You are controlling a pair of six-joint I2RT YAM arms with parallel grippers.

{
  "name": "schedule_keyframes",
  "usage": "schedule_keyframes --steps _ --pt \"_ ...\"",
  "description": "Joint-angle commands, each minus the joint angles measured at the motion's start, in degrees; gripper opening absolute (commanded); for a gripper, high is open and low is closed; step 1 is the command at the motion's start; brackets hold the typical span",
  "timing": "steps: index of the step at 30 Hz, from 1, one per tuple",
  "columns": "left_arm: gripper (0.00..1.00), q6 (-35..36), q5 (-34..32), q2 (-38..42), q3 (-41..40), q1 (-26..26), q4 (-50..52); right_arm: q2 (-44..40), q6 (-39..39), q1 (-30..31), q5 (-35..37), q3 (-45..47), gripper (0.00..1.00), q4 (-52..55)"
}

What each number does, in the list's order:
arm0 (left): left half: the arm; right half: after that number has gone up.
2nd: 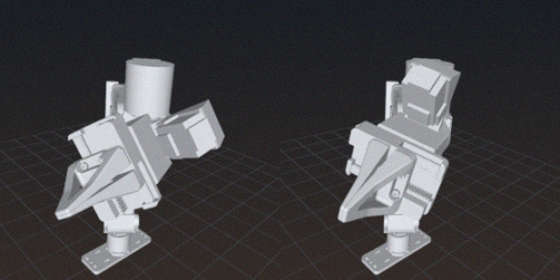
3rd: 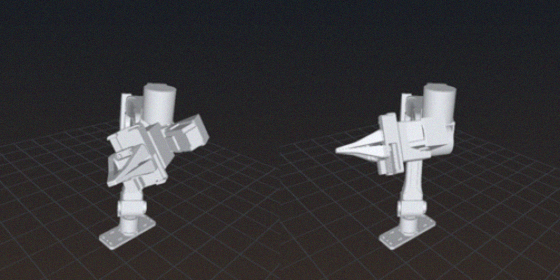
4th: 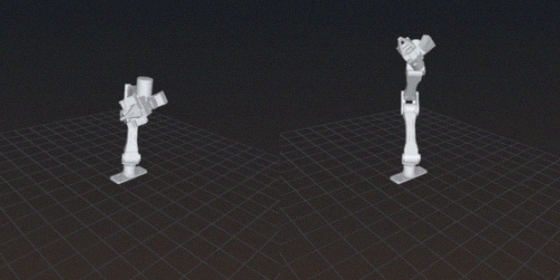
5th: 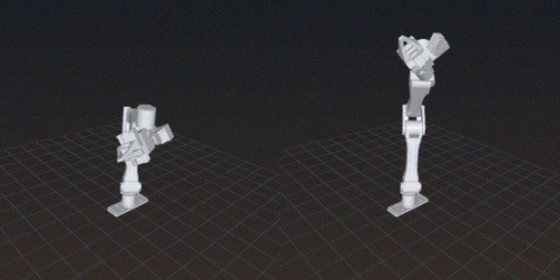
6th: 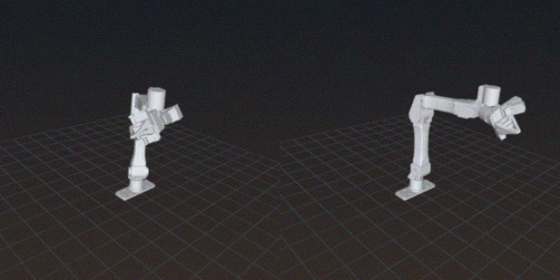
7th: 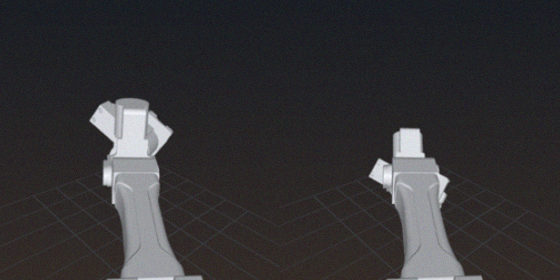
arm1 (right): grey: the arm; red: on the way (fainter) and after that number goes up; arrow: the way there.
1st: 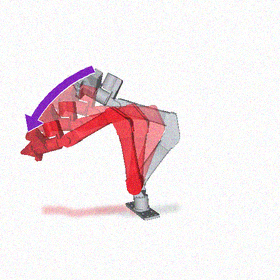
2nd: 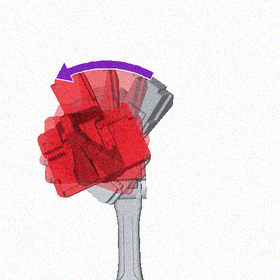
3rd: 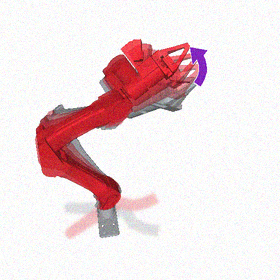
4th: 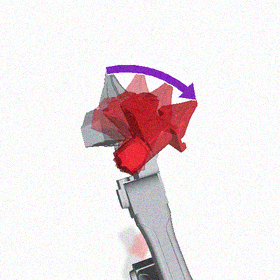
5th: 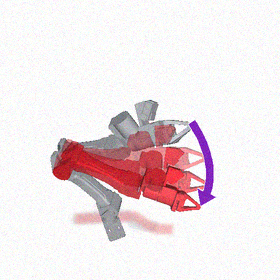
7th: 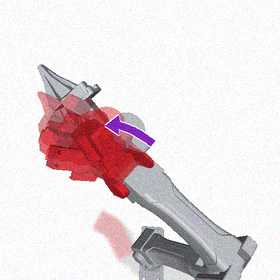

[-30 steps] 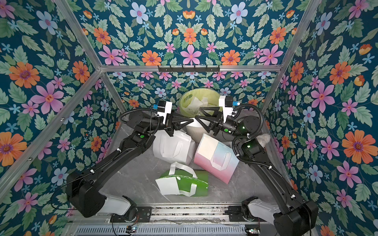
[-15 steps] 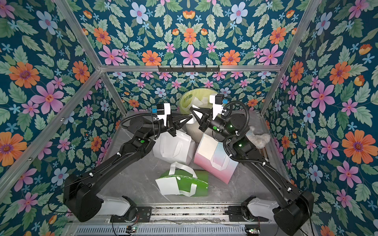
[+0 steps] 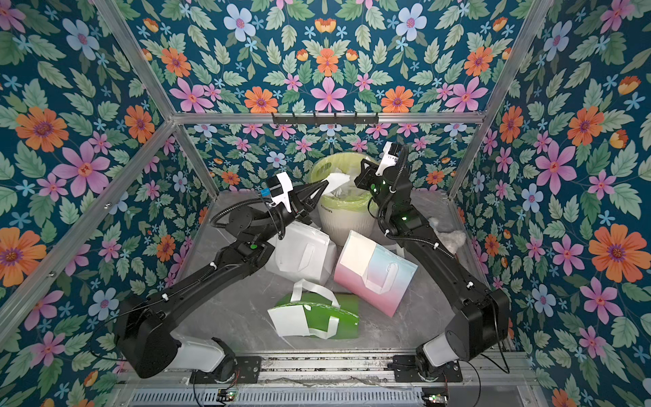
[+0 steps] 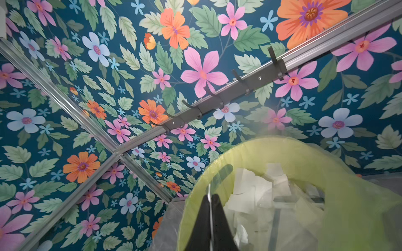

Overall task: Shred takeout receipts and throw away
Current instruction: Shred the takeout receipt, then place the takeout receipt in the trash bin.

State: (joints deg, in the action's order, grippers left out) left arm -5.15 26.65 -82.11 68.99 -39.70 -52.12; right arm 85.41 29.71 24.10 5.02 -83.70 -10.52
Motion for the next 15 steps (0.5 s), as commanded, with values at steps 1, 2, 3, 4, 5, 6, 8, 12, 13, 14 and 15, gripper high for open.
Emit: schedule_keyframes --steps 1,2,3,4,5,6,8,12,13,14,15 --pt "0.0 2.22 -3.43 -2.65 3.22 0.53 5.61 0.15 -2.78 -0.1 -4.13 -1.62 0.0 -2.2" --pt "0.0 1.59 -3.85 -3.85 4.49 0.96 6.7 0.43 -3.05 -0.08 -5.21 -2.2 0.0 -1.6" --pt "0.0 0.77 -4.05 -5.32 6.1 1.73 7.85 0.83 -3.43 -0.17 -6.39 -2.51 0.0 -1.44" --pt "0.0 0.2 -4.6 -7.05 7.76 2.42 8.91 1.22 -3.89 -0.16 -7.27 -2.61 0.0 -1.6" --pt "0.0 0.14 -5.4 -8.47 9.16 2.9 9.87 1.66 -4.03 -0.12 -7.44 -2.69 0.0 -1.71" --pt "0.0 0.19 -6.19 -10.43 11.19 3.49 11.22 2.11 -4.33 -0.1 -7.81 -2.85 0.0 -2.02" --pt "0.0 0.14 -5.9 -14.08 15.54 4.71 14.3 3.6 -5.57 -0.1 -8.56 -4.49 0.0 -0.99" --pt "0.0 -0.64 -4.68 -21.63 23.07 6.43 16.39 7.82 -8.52 -0.25 -8.86 -8.99 0.0 2.48" --pt "0.0 -0.65 -4.58 -23.27 25.06 6.68 17.61 8.78 -8.87 -0.28 -8.76 -9.81 0.0 3.04" --pt "0.0 -0.76 -4.72 -24.72 26.64 6.87 18.58 9.14 -9.22 -0.38 -8.56 -10.46 0.0 3.53" --pt "0.0 -0.91 -4.67 -26.26 28.21 7.19 19.33 11.4 -9.61 -0.42 -8.1 -11.19 0.0 4.18"
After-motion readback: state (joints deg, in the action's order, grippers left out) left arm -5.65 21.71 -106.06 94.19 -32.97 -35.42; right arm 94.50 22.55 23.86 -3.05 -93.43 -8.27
